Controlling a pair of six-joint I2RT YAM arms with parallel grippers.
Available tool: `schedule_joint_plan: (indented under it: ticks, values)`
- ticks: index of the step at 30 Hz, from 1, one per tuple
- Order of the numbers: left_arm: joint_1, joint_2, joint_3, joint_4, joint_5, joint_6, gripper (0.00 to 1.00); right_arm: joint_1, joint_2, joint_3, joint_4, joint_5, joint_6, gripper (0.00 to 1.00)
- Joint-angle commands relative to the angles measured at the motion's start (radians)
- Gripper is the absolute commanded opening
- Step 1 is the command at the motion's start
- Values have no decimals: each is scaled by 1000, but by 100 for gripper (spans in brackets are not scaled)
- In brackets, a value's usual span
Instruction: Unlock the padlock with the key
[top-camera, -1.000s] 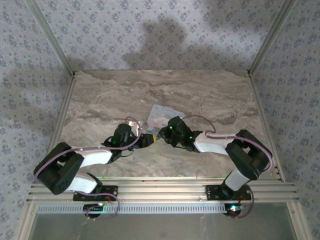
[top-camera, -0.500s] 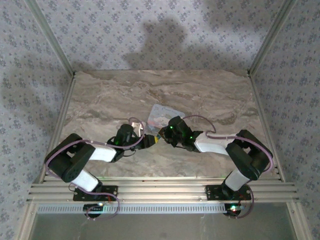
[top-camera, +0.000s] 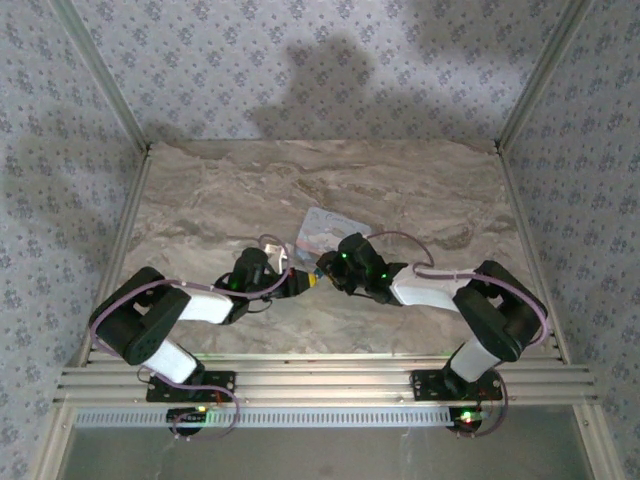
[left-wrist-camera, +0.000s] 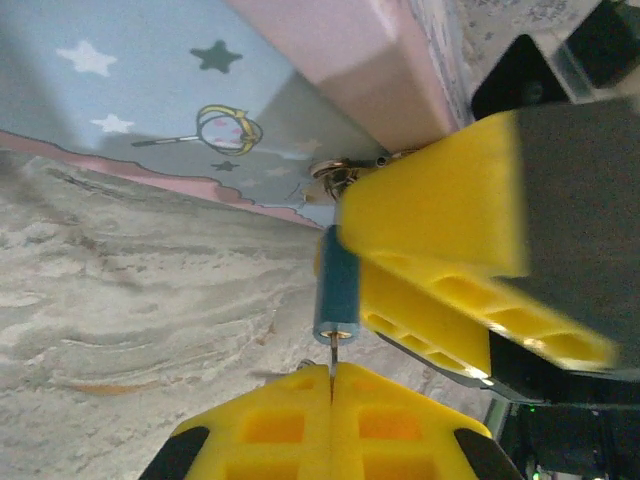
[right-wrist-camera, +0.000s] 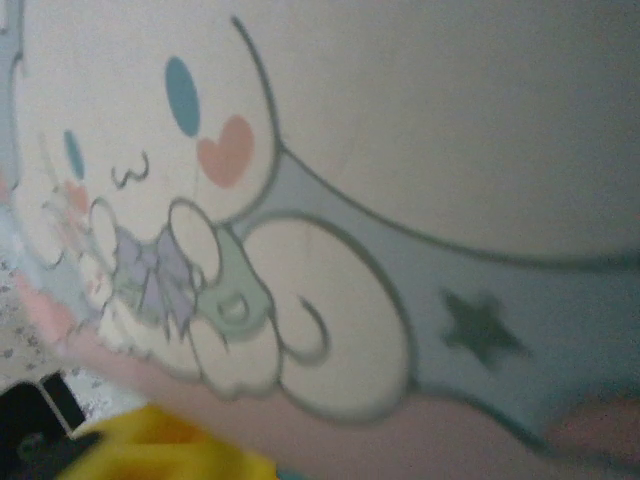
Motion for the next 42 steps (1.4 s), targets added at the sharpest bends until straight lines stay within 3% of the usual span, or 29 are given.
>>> schedule_joint_plan:
  ticks: [1, 4, 13, 32, 42]
  values:
    - [-8, -1, 3, -13, -16, 46, 0, 0, -47, -39, -99, 6, 24, 58]
    - [-20, 0, -4, -27, -37, 78, 0, 4, -108, -52, -164, 48, 5, 64]
    - [-82, -52, -7, -124, -184, 164, 0, 36, -191, -43, -275, 115, -49, 64]
    - [-180, -170, -36, -204, -354, 328, 0, 80, 16, 80, -180, 25, -38, 64]
    - [-182, -170, -38, -190, -332, 310, 0, 81, 100, 105, -130, -11, -13, 60]
